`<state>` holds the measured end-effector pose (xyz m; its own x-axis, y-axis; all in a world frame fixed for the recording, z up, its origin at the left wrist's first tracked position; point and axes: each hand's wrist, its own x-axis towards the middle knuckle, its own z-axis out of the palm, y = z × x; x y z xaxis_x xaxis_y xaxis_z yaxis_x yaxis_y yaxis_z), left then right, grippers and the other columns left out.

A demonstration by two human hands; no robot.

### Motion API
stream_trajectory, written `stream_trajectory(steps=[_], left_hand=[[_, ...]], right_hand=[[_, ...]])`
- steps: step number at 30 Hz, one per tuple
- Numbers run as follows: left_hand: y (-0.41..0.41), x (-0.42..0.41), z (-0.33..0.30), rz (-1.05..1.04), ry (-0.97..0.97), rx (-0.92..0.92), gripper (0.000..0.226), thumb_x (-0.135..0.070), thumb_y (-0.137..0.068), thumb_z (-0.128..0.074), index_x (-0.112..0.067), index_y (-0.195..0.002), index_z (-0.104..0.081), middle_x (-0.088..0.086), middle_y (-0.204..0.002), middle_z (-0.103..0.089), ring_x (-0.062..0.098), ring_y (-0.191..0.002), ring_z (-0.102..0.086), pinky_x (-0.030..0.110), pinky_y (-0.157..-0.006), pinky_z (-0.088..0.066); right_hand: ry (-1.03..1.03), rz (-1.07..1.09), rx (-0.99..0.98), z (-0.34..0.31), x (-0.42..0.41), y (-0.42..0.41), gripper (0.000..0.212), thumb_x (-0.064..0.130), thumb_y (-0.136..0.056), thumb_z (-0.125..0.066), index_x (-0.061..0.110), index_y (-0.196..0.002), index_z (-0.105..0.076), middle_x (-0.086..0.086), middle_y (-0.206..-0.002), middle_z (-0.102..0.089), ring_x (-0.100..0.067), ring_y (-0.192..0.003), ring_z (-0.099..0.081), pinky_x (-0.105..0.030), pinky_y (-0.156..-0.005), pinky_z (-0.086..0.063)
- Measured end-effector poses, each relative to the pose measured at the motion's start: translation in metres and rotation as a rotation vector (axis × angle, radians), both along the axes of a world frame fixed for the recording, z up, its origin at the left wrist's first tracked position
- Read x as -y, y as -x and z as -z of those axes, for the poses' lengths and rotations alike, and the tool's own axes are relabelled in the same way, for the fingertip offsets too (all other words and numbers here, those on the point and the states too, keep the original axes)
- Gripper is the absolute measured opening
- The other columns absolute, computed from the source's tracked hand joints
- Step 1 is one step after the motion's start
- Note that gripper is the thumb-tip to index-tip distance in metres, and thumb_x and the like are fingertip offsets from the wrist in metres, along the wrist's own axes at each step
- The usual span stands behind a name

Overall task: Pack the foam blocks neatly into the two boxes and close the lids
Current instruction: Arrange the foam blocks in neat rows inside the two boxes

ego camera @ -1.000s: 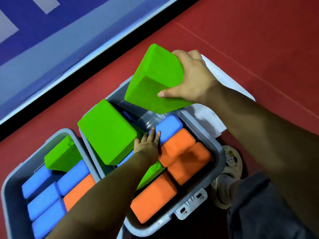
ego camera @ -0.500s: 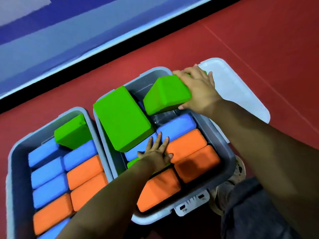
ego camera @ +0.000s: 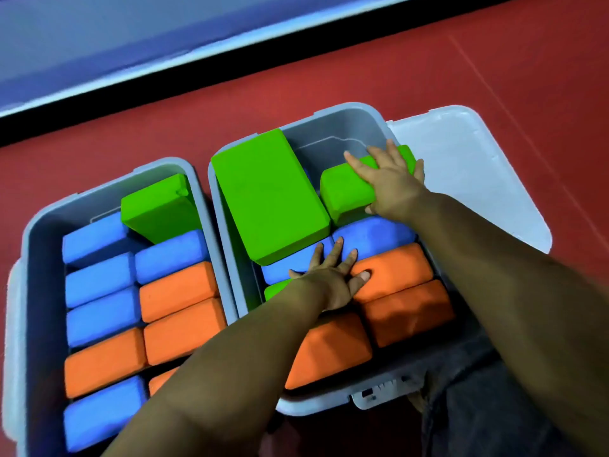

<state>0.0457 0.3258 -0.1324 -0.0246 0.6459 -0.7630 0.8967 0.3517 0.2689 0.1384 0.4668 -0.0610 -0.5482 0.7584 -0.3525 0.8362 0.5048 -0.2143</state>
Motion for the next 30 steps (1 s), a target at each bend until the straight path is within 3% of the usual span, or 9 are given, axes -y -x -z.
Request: stream_trajectory(steps=[3, 5, 9, 17, 21, 25, 27, 30], left_hand=[[0.0, 0.001, 0.002, 0.014, -0.01, 0.0, 0.067, -0.069, -0.091, -0.021, -0.045, -0.149, 0.002, -0.019, -0.154, 0.026, 0.021, -0.144, 0.025, 0.081, -0.096, 0.002], [-0.002, 0.004, 0.005, 0.021, -0.017, -0.012, 0.068, -0.071, -0.09, -0.02, -0.045, -0.149, 0.006, -0.019, -0.153, 0.03, 0.02, -0.143, 0.028, 0.081, -0.096, 0.005], [-0.003, 0.009, 0.016, 0.069, -0.043, -0.039, 0.071, -0.072, -0.09, -0.018, -0.045, -0.147, 0.013, -0.016, -0.151, 0.035, 0.023, -0.14, 0.033, 0.08, -0.095, 0.009], [0.002, 0.011, 0.032, 0.047, -0.072, 0.025, 0.075, -0.075, -0.087, -0.022, -0.046, -0.146, 0.013, -0.017, -0.149, 0.037, 0.022, -0.138, 0.037, 0.078, -0.092, 0.016], [0.004, 0.009, 0.015, -0.01, -0.047, 0.122, 0.069, -0.071, -0.09, -0.019, -0.043, -0.15, 0.001, -0.017, -0.153, 0.029, 0.018, -0.139, 0.034, 0.077, -0.094, 0.018], [0.029, 0.045, -0.001, -0.068, -0.093, 0.209, 0.061, -0.062, -0.095, -0.024, -0.038, -0.151, -0.016, -0.012, -0.159, 0.012, 0.013, -0.146, 0.015, 0.065, -0.11, 0.011], [0.043, 0.079, 0.004, -0.075, -0.135, 0.144, 0.064, -0.06, -0.095, -0.034, -0.037, -0.151, -0.015, -0.01, -0.159, 0.016, 0.013, -0.146, 0.016, 0.059, -0.112, 0.008], [0.042, 0.118, 0.008, -0.24, -0.238, 0.155, 0.067, -0.042, -0.095, -0.049, -0.03, -0.152, -0.016, -0.003, -0.161, 0.007, 0.018, -0.148, 0.006, 0.043, -0.119, -0.005]], right_hand=[[0.069, 0.002, 0.047, 0.026, 0.002, 0.01, 0.1, 0.058, -0.079, -0.063, 0.045, -0.146, 0.01, -0.001, -0.157, 0.023, -0.027, -0.143, 0.025, -0.062, -0.111, 0.004], [0.105, 0.041, 0.062, 0.039, 0.002, 0.015, 0.094, 0.076, -0.077, -0.045, 0.045, -0.146, 0.012, -0.001, -0.154, 0.03, -0.027, -0.142, 0.027, -0.059, -0.111, 0.009], [0.075, 0.087, 0.104, 0.073, 0.003, 0.024, 0.066, 0.067, -0.091, -0.019, 0.046, -0.146, 0.009, 0.0, -0.154, 0.029, -0.026, -0.142, 0.026, -0.056, -0.113, 0.01], [0.08, 0.103, 0.212, 0.119, -0.003, 0.033, 0.063, 0.063, -0.093, -0.018, 0.045, -0.145, 0.014, 0.0, -0.155, 0.027, -0.028, -0.143, 0.023, -0.056, -0.113, 0.008], [0.082, 0.114, 0.181, 0.119, -0.001, 0.032, 0.064, 0.063, -0.093, -0.019, 0.045, -0.146, 0.011, 0.001, -0.156, 0.026, -0.028, -0.143, 0.022, -0.055, -0.114, 0.007], [0.173, 0.131, 0.229, 0.104, -0.004, 0.035, 0.064, 0.062, -0.094, -0.022, 0.042, -0.148, 0.007, -0.001, -0.157, 0.023, -0.03, -0.144, 0.019, -0.055, -0.115, 0.003], [0.239, 0.24, 0.021, 0.084, 0.0, 0.04, 0.061, 0.055, -0.098, -0.023, 0.032, -0.151, -0.004, -0.005, -0.159, 0.011, -0.03, -0.146, 0.009, -0.049, -0.117, -0.001], [0.138, 0.682, -0.651, 0.053, 0.025, 0.055, 0.059, 0.045, -0.1, -0.023, 0.007, -0.145, -0.032, -0.015, -0.151, -0.032, -0.03, -0.138, -0.028, -0.033, -0.111, -0.02]])
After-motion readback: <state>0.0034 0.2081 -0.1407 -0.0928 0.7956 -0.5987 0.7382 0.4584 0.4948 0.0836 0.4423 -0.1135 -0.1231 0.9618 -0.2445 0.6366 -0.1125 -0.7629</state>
